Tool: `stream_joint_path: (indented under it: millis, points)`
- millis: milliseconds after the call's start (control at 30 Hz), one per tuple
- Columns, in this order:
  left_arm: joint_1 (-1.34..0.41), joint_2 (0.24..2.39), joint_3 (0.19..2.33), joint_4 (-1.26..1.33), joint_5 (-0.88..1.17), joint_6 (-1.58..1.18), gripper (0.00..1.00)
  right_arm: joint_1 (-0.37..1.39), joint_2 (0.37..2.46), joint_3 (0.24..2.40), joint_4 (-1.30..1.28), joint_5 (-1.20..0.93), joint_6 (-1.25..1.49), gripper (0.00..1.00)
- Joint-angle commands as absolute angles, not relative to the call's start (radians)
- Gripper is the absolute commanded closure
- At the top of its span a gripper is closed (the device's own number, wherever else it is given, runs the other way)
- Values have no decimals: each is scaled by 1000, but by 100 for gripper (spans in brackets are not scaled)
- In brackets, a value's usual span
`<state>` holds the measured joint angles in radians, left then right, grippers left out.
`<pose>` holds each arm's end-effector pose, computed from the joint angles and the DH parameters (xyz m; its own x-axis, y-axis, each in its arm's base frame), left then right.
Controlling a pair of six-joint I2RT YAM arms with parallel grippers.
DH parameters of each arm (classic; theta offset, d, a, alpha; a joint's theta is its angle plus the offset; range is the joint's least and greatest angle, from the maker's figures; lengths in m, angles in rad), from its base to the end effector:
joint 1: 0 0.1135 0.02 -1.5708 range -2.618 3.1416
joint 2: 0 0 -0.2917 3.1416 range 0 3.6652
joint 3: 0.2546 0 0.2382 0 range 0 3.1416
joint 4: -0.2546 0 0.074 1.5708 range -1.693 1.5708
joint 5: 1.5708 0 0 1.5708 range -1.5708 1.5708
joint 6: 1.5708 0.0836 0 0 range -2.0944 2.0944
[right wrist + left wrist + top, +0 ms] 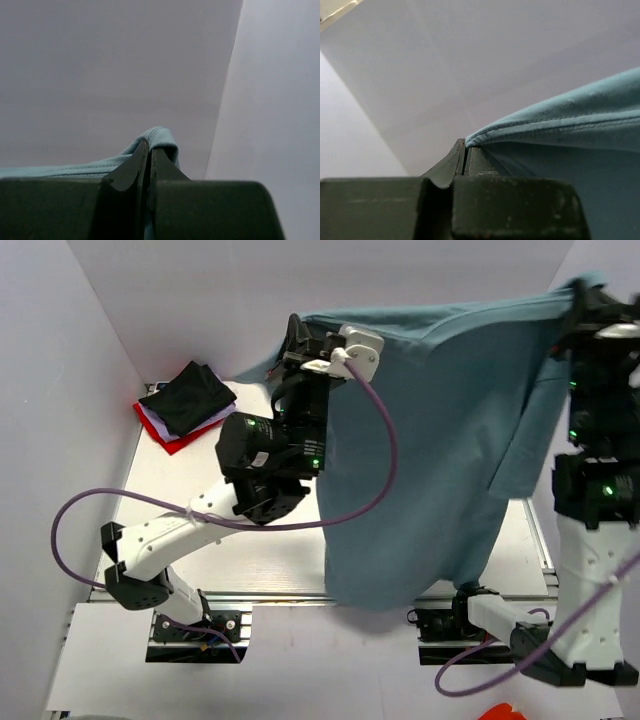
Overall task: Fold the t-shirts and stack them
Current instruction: Flatten out the tshirt
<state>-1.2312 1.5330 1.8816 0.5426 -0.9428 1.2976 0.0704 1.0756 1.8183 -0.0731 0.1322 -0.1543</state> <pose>0.1579 -0.2438 0.6359 0.4402 0.4523 -0.7756 -0.1457 0.8884 0.4353 0.1341 -0.0016 0.6676 0.6067 -0.1099 -0.7873 0.1281 0.9910 -0.0397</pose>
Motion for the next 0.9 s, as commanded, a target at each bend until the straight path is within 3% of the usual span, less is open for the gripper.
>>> stream_joint_path:
  millis: [0, 500, 867]
  points:
    - [-1221, 1434, 1967, 785, -1022, 1428, 100, 63, 1057, 1818, -18, 164, -196, 100]
    - [-1192, 1517, 2006, 936, -969, 1609, 100, 60, 1097, 1911, -66, 173, -212, 100]
    - [-1215, 1378, 1885, 750, -950, 1471, 100, 63, 1026, 1936, -86, 164, -204, 100]
